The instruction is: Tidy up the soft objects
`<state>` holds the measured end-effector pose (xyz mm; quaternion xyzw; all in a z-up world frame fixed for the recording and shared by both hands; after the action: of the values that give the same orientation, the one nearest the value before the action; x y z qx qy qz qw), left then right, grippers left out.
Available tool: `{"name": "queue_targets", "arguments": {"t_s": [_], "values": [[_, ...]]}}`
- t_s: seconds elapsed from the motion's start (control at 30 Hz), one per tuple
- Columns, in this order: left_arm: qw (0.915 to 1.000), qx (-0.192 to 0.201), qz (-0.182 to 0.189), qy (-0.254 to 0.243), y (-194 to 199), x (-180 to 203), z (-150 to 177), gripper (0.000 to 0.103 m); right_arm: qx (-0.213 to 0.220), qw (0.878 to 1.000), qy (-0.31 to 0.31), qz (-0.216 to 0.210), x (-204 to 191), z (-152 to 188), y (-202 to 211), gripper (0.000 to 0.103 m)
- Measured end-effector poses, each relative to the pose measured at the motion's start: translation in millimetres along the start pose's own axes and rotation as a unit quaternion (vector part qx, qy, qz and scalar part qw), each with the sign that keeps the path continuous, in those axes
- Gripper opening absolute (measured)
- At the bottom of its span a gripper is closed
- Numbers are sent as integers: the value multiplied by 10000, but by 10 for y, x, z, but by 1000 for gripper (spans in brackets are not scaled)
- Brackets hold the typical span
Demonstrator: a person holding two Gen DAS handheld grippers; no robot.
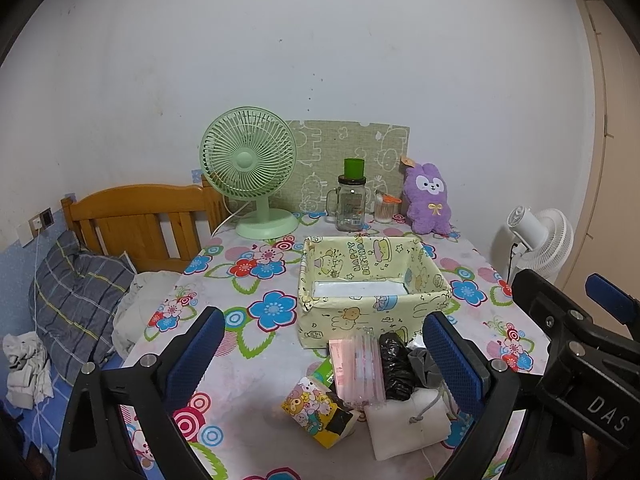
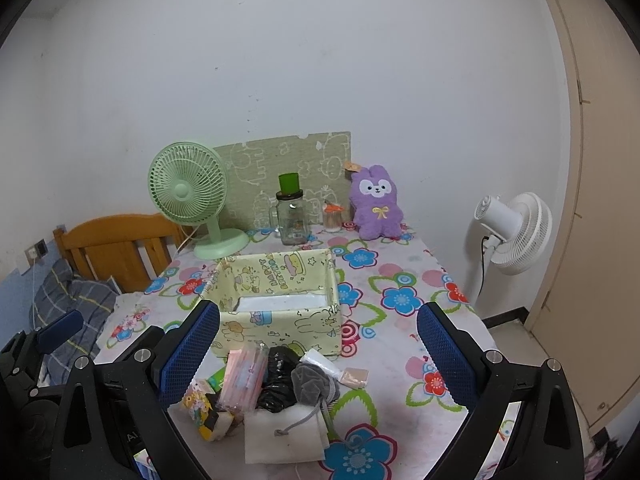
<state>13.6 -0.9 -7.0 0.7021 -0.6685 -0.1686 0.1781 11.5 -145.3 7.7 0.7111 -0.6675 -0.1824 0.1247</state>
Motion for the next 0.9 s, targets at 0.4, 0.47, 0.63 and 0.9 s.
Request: {"name": "queue_targets", "arguments": {"t_s": [0.4,0.47,0.63,0.9], "values": [[10000,8,12,-8,-4,24,11,96,29,10000,-2,14,17,-1,3,100],[10000,7,6,-12,-1,25,15,96,27,10000,2,21,15,1,2,100],[10000,-25,33,-30,-30,65,23,96,23,10000,38,14,4,9,-8,98],[10000,-66,37,0,-113,43,57,95,-14,10000,48,14,-19,32,-79,97]]}}
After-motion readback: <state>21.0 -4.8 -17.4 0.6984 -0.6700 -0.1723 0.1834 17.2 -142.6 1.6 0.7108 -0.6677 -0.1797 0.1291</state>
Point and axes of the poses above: each gripper's, at about its wrist camera, not at the fingertips, and y roughly against the way its jaws point, x to its right, z to its underside, the point moved 2 cm from there along -y, roughly the way its jaws point, and after that the axes turned 2 degrees about -z, right-handed, at the moved point
